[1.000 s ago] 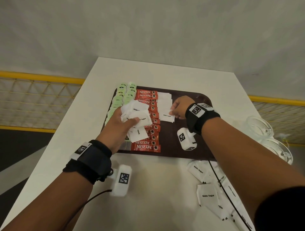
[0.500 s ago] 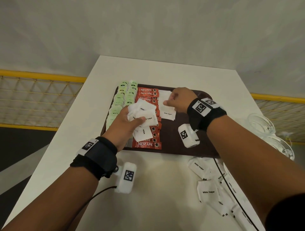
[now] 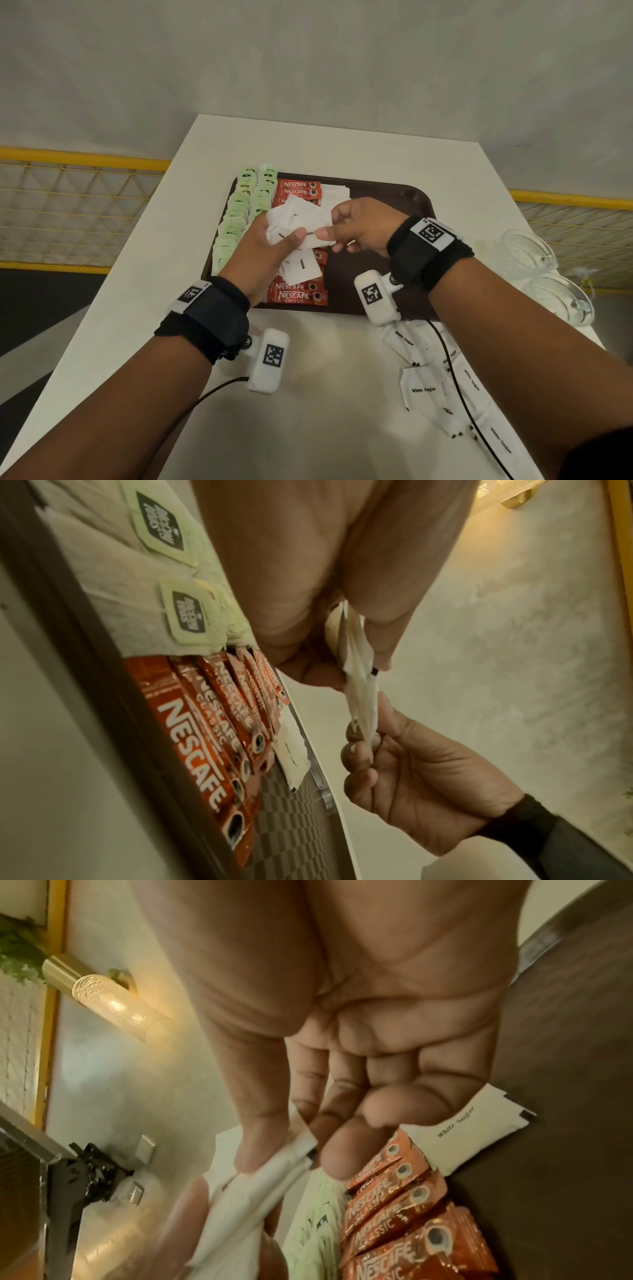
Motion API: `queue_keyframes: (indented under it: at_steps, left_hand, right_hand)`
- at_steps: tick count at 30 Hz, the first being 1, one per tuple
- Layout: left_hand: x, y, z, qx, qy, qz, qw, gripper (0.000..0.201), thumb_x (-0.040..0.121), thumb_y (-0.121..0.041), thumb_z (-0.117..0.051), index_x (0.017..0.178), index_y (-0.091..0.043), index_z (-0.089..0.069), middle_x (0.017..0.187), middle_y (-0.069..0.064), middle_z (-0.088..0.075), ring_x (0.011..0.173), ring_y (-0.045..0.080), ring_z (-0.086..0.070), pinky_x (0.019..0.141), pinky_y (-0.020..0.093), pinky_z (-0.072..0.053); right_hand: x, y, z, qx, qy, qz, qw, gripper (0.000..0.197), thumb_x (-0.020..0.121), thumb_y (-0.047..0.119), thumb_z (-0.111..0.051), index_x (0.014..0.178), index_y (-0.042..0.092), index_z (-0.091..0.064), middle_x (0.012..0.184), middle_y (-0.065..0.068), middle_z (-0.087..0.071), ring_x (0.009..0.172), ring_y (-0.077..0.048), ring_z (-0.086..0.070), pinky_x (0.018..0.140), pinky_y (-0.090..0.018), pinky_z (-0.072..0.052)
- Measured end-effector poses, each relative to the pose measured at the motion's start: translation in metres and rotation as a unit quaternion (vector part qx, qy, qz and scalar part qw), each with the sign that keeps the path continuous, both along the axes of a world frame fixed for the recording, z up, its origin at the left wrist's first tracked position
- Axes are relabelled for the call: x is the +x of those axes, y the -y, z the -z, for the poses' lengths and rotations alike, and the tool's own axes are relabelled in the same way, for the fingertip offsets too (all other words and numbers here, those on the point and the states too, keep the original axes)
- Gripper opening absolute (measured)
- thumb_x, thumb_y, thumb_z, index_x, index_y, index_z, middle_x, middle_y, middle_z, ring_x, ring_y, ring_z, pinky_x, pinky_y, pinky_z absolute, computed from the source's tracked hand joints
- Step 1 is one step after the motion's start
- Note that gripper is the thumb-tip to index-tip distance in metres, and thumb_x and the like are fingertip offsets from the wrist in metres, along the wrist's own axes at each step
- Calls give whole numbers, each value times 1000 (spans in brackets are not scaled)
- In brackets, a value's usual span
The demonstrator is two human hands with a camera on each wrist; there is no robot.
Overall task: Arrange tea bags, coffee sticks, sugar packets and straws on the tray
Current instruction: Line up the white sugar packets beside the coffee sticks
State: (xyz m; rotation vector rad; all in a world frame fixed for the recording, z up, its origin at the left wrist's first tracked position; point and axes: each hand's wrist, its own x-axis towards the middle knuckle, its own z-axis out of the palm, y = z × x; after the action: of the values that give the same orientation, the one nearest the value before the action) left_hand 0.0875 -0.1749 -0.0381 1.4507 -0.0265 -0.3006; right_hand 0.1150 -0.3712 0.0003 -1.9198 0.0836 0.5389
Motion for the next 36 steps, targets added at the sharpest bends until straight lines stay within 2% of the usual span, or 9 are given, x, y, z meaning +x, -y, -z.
queue_keyframes:
  at_steps: [7, 10, 14, 18, 21, 26, 29, 32, 36]
  left_hand:
    - [4, -2, 4, -9, -12, -24, 1000, 38, 92, -23, -67, 127, -24, -52, 120, 4, -69, 102, 23, -71, 90, 51, -56]
    - [6, -6, 6, -7, -19, -45, 999, 32, 95, -20, -63, 124, -25, -53, 118, 4, -69, 94, 19, -73, 80, 42, -59]
    - [8, -13, 6, 1, -14, -62, 998, 36, 97, -18, -60, 131, -21, -50, 116, 0, -69, 87, 11, -73, 65, 27, -58]
    - [7, -16, 4, -4, -16, -54, 998, 38, 97, -19, -59, 134, -22, -49, 117, -1, -69, 88, 11, -73, 67, 28, -58]
    - [6, -17, 5, -7, -20, -54, 998, 39, 97, -19, -60, 134, -21, -48, 118, 0, -69, 89, 12, -73, 67, 28, -58]
    - [4, -18, 7, 3, -20, -55, 998, 41, 96, -20, -60, 135, -20, -47, 119, 1, -68, 92, 14, -72, 70, 31, -59]
    - [3, -21, 9, 15, -15, -55, 998, 41, 96, -22, -61, 135, -22, -47, 120, 0, -68, 94, 14, -72, 74, 34, -59]
    - [3, -23, 9, 21, -11, -60, 998, 41, 96, -23, -62, 135, -23, -48, 118, -2, -68, 93, 13, -72, 76, 35, -59]
    - [3, -25, 8, 31, -8, -59, 998, 43, 95, -24, -62, 135, -23, -48, 120, -1, -68, 97, 17, -71, 80, 40, -59]
  right_hand:
    - [2, 7, 4, 46, -13, 23, 999, 29, 88, 12, -68, 115, 1, -64, 104, -16, -72, 76, -15, -69, 66, -23, -52]
    - [6, 13, 5, 70, 1, 90, 993, 29, 87, 12, -68, 115, 3, -65, 104, -15, -72, 77, -16, -69, 67, -23, -54]
    - [16, 33, 16, -26, 23, 195, 980, 33, 83, 18, -75, 110, 2, -67, 89, -13, -71, 68, -16, -59, 63, -26, -50]
    - [13, 40, 27, -170, -14, 148, 974, 43, 77, 29, -80, 111, 9, -65, 80, -7, -71, 65, -14, -59, 54, -25, -45]
    - [9, 33, 30, -229, -24, 97, 968, 35, 80, 32, -77, 106, 12, -64, 72, -2, -63, 60, -12, -54, 54, -24, -40]
    - [20, 24, 36, -286, -24, 83, 954, 35, 76, 35, -80, 72, 21, -48, 82, -5, -68, 71, -17, -63, 74, -30, -54]
    - [24, 19, 33, -334, -31, 53, 941, 33, 79, 40, -77, 85, 13, -57, 100, -11, -73, 98, -25, -68, 95, -40, -52]
    - [28, 15, 33, -354, -41, 47, 933, 50, 80, 42, -74, 109, 4, -63, 105, -12, -73, 102, -26, -67, 97, -40, -51]
    - [33, 14, 35, -355, -52, 57, 932, 49, 77, 42, -78, 107, 5, -64, 100, -10, -73, 97, -25, -69, 93, -40, -53]
